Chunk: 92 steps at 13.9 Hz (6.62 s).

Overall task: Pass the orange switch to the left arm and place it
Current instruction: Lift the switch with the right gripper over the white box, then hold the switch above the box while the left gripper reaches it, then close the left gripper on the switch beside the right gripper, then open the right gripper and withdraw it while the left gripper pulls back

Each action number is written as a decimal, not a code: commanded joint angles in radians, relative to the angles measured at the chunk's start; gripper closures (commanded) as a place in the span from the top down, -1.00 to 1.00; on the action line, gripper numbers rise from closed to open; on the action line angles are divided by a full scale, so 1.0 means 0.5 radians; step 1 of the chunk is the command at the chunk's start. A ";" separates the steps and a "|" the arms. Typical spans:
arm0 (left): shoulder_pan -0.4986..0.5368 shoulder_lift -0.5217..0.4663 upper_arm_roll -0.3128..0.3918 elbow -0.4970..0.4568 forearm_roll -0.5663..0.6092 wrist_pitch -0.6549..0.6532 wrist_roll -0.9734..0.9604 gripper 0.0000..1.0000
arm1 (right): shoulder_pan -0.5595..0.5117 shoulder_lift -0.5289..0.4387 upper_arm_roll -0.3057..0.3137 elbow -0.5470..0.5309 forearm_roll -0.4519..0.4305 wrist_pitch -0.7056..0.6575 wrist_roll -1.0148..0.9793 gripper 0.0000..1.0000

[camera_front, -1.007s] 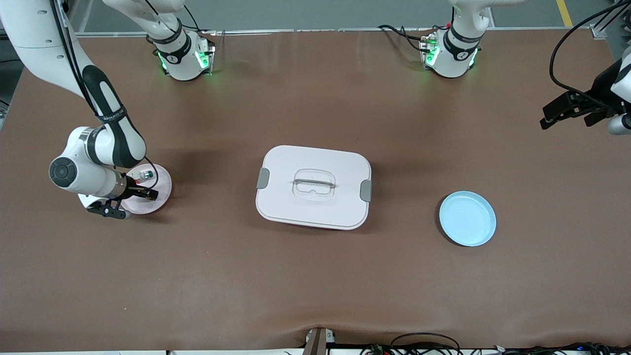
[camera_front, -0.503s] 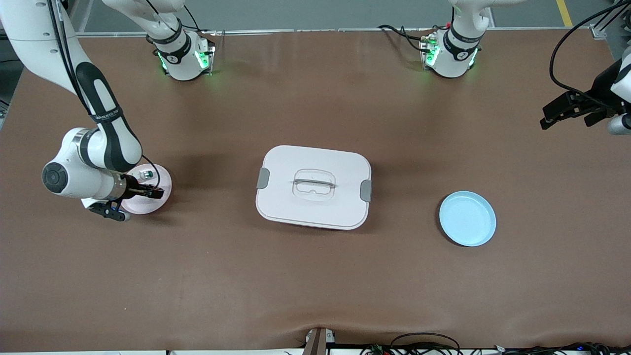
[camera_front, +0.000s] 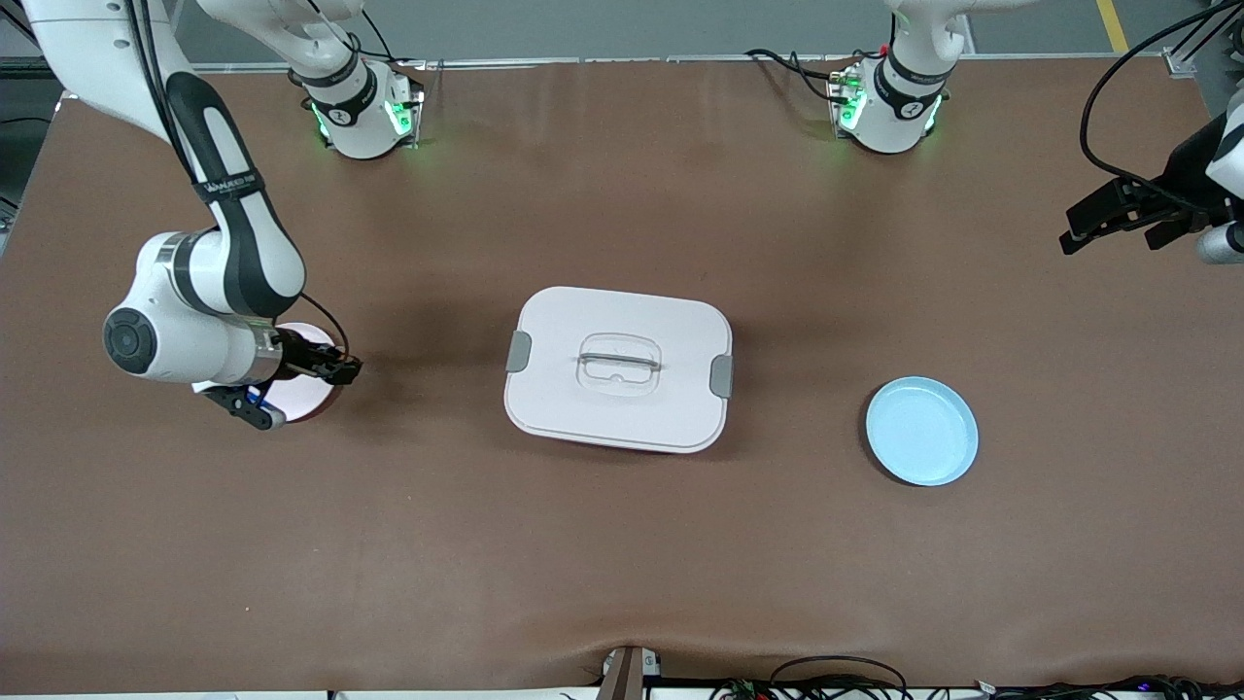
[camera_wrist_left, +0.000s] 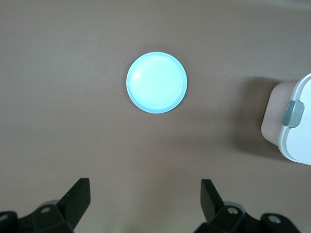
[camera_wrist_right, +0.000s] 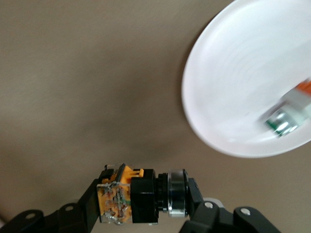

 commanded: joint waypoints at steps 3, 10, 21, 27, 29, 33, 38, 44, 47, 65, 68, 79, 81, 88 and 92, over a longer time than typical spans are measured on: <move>0.012 -0.012 -0.004 0.045 -0.157 -0.019 0.062 1.00 | 0.203 -0.036 -0.010 0.211 0.287 -0.183 0.459 -1.00; -0.004 -0.021 -0.029 0.048 -0.381 -0.022 0.062 1.00 | 0.593 0.099 -0.013 0.846 0.649 -0.174 1.410 -1.00; -0.016 0.046 -0.032 0.045 -0.859 -0.010 0.065 1.00 | 0.983 0.268 -0.013 1.157 0.925 0.224 2.331 -1.00; -0.080 0.157 -0.059 0.045 -1.090 0.137 0.065 1.00 | 1.115 0.529 -0.013 1.598 0.962 0.289 2.887 -1.00; -0.129 0.185 -0.068 0.045 -1.135 0.211 0.065 1.00 | 1.136 0.532 -0.013 1.620 0.965 0.322 2.909 -1.00; -0.246 0.246 -0.068 0.045 -1.212 0.337 0.065 1.00 | 1.222 0.535 -0.007 1.666 0.965 0.442 3.038 -1.00; -0.347 0.359 -0.068 0.045 -1.283 0.475 0.065 1.00 | 1.262 0.532 0.005 1.715 0.965 0.439 3.136 -1.00; -0.491 0.461 -0.075 0.048 -1.304 0.662 0.117 1.00 | 1.299 0.520 0.012 1.734 0.965 0.433 3.191 -1.00; -0.528 0.501 -0.075 0.048 -1.353 0.717 0.117 1.00 | 1.314 0.520 0.011 1.734 0.965 0.436 3.237 -1.00; -0.660 0.620 -0.075 0.076 -1.436 0.920 0.120 0.10 | 1.342 0.523 0.005 1.771 0.965 0.449 3.237 -1.00; -0.660 0.627 -0.075 0.088 -1.433 0.920 0.175 -0.68 | 1.342 0.523 0.002 1.771 0.965 0.449 3.237 -1.00; -0.657 0.617 -0.075 0.088 -1.433 0.920 0.194 -1.00 | 1.348 0.529 -0.001 1.767 0.953 0.449 3.213 1.00; -0.651 0.611 -0.072 0.088 -1.433 0.917 0.197 -1.00 | 1.351 0.529 -0.004 1.767 0.953 0.449 3.210 1.00; -0.596 0.535 -0.068 0.076 -1.409 0.792 0.188 -1.00 | 1.290 0.510 -0.013 1.764 0.888 0.317 2.827 1.00; -0.519 0.440 -0.053 0.082 -1.320 0.568 0.184 -1.00 | 1.140 0.495 -0.013 1.764 0.885 0.020 2.266 1.00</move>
